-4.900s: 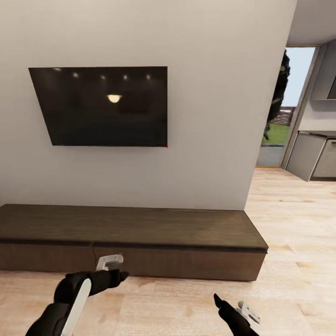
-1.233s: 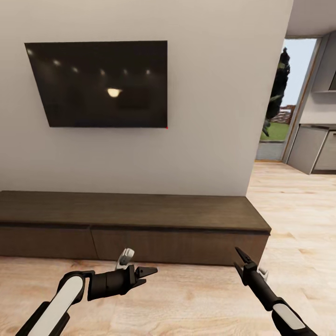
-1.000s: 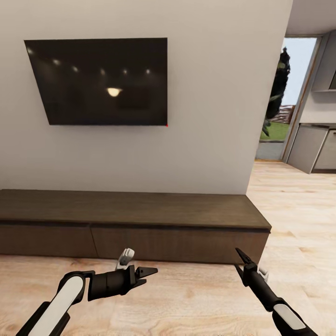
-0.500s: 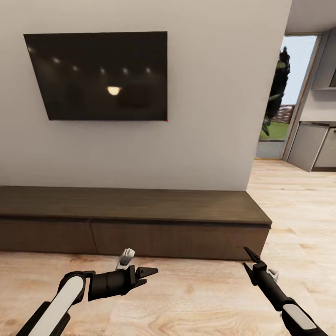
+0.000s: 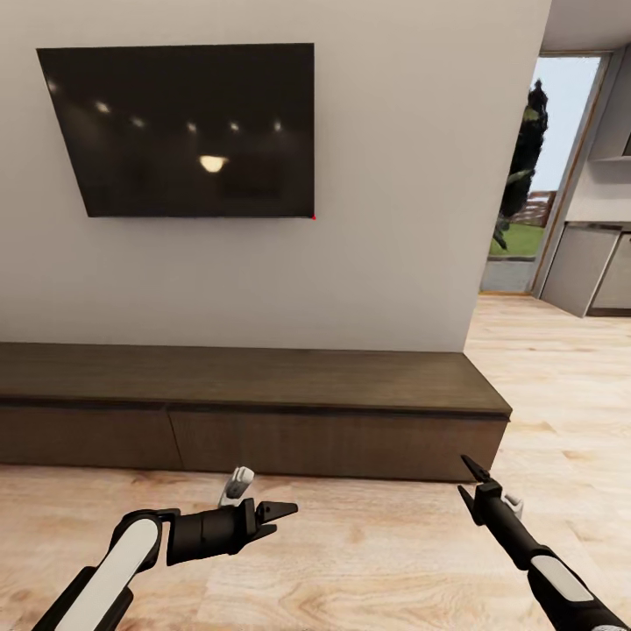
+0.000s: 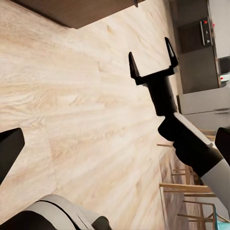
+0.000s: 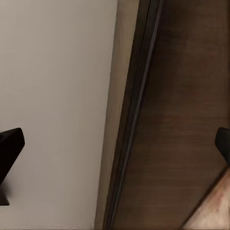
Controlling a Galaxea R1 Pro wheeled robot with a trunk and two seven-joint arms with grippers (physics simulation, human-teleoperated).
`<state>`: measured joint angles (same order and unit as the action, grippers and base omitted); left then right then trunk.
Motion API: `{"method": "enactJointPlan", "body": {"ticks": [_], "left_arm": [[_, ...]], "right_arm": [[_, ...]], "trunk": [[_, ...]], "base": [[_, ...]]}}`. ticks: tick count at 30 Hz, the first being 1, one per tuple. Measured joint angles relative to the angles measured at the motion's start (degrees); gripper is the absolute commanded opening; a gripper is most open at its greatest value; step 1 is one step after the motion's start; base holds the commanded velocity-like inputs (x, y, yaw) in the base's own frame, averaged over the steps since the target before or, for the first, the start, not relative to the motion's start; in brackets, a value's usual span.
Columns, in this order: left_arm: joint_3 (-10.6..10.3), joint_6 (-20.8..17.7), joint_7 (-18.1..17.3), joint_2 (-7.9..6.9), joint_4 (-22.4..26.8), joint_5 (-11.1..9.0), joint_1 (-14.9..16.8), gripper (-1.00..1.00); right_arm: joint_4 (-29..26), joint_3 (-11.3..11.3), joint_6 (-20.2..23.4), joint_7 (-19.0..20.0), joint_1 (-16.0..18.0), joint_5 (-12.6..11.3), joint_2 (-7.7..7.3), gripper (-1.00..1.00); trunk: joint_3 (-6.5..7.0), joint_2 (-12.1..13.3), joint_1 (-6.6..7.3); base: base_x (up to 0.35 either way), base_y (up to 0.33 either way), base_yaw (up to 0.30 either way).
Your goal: Place each of the two pumpkins and all three candles from the living room inside a cabinet in the living room (use any cabinet), then make sure every cabinet is closed, and position the cauldron so it is next to a table in the living room.
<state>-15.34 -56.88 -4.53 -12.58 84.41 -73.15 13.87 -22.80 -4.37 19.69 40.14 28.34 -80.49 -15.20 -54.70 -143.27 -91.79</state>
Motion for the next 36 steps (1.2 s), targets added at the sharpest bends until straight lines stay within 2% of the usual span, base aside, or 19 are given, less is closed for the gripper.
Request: {"method": "enactJointPlan", "body": {"ticks": [6,26,36], "left_arm": [[0.0,0.0,0.0,0.04,0.0,-0.1,0.0,1.00],[0.1,0.0,0.0,0.06,0.1,-0.1,0.0,1.00],[0.0,0.0,0.0,0.11,0.2,-0.1,0.0,1.00]], "right_arm": [[-0.2,0.1,-0.5,-2.2,0.5,0.2,0.20,1.00],[-0.2,0.2,-2.5,-2.6,1.4,0.6,0.34,1.00],[-0.2,0.1,-2.9,-2.2,1.4,0.5,0.34,1.00]], "trunk": [[0.00,0.0,0.02],[0.00,0.0,0.03],[0.00,0.0,0.00]], "base": [[0.075,0.000,0.000],[0.254,0.000,0.000],[0.027,0.000,0.000]]}}
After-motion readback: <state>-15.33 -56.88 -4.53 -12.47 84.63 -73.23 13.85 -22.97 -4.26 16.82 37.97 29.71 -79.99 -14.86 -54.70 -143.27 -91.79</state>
